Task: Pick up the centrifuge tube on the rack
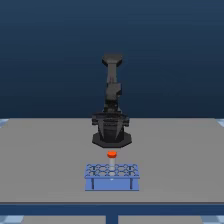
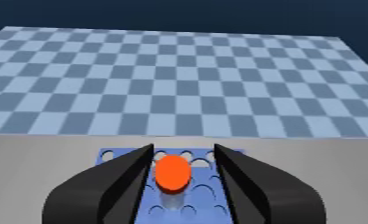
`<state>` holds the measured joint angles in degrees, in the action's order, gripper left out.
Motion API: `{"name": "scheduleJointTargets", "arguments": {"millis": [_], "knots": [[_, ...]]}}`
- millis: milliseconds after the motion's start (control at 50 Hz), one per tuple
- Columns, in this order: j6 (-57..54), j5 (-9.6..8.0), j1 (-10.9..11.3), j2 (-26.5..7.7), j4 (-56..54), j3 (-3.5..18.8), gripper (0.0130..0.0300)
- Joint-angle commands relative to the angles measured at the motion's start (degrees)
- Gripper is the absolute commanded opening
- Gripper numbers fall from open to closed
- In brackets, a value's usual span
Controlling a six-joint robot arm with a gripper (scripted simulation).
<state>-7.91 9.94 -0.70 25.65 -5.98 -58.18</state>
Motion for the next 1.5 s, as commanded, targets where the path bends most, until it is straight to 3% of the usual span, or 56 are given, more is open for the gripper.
{"name": "scheduleJointTargets", "arguments": {"millis": [20, 360, 700, 1100, 1300, 1360, 1400, 1460, 1500], "knots": [[0.7, -1.97, 0.3, -1.5, 0.2, 1.2, 0.03], [5.9, -5.26, 0.7, -6.1, 4.2, 4.9, 0.03], [8.1, -5.97, 0.7, -7.8, 6.1, 6.0, 0.03], [7.7, -3.64, 0.7, -8.6, 5.7, 4.8, 0.03], [7.7, -1.14, 0.7, -10.1, 5.8, 3.8, 0.03], [7.8, 0.71, 0.7, -11.2, 5.8, 3.1, 0.03], [7.8, 0.71, 0.7, -11.2, 5.8, 3.1, 0.03], [7.8, 2.35, 0.7, -12.3, 5.8, 2.5, 0.03], [7.8, 2.35, 0.7, -12.3, 5.8, 2.5, 0.03]]}}
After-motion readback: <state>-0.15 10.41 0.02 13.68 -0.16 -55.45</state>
